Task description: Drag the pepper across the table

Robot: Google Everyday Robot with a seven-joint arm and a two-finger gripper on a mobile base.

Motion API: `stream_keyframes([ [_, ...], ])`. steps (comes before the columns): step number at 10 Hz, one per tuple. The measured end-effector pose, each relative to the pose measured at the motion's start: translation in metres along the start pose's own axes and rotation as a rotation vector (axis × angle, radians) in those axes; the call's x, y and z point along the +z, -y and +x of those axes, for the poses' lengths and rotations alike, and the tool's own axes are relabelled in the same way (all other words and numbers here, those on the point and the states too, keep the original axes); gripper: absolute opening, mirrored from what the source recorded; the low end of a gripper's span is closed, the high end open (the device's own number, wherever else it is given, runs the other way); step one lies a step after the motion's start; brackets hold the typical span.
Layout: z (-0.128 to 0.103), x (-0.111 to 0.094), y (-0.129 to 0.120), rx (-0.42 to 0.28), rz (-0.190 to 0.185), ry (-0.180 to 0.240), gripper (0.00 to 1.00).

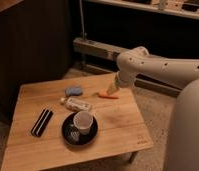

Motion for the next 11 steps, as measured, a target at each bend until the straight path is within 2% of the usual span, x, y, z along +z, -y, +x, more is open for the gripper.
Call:
stream_keyframes([
  [9,0.0002,0.0001,0.0002,0.0,0.0,0.0,0.8],
  [11,-0.0039,-0.0013,0.0014,-0.026,-0.007,0.019,0.8],
])
